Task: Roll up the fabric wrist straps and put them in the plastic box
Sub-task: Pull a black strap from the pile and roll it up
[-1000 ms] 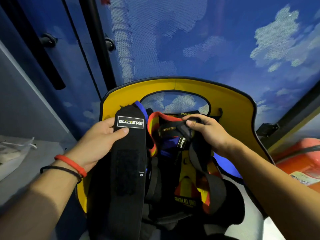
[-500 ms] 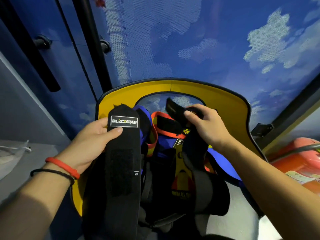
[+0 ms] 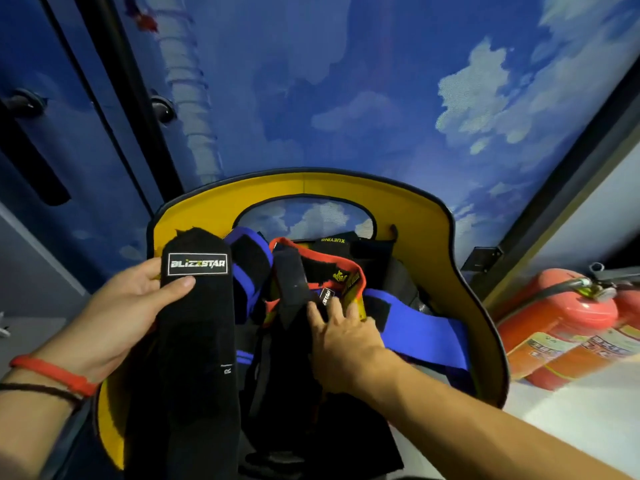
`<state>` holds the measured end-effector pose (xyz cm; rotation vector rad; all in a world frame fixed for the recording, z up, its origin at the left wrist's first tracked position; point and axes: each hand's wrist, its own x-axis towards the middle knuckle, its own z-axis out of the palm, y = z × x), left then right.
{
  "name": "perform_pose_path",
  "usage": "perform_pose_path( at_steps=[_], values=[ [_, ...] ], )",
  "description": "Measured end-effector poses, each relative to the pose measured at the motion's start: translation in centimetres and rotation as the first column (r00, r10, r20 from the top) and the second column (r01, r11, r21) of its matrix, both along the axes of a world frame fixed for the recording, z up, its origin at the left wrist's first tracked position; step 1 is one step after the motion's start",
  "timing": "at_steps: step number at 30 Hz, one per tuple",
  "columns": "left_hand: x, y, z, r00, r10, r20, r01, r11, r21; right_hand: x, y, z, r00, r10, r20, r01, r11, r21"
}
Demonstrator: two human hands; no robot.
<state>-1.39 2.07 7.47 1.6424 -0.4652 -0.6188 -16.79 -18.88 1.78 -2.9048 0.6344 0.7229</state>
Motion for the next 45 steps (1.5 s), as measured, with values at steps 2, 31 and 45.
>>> perform_pose_path(
  at_steps=[2, 31, 45],
  values=[
    [0.0, -0.2, 0.0, 1.000, 0.002, 0.002, -0.002, 1.000, -0.012, -0.4, 1.1, -1.1, 0.997, 0.070, -0.039, -0.070, 0.998, 0.008],
    [0.5, -0.5, -0.7, 0.999, 0.047, -0.022, -0.046, 0.998, 0.041, 1.2, -8.4, -3.0, 0.966, 0.104, 0.238, -0.048, 0.972, -0.230],
    [1.2, -0.2, -1.1, 0.996, 0.076, -0.047, -0.075, 0.997, 0.017, 4.3, -8.4, -6.6, 0.934, 0.092, 0.346, -0.015, 0.975, -0.220]
  ],
)
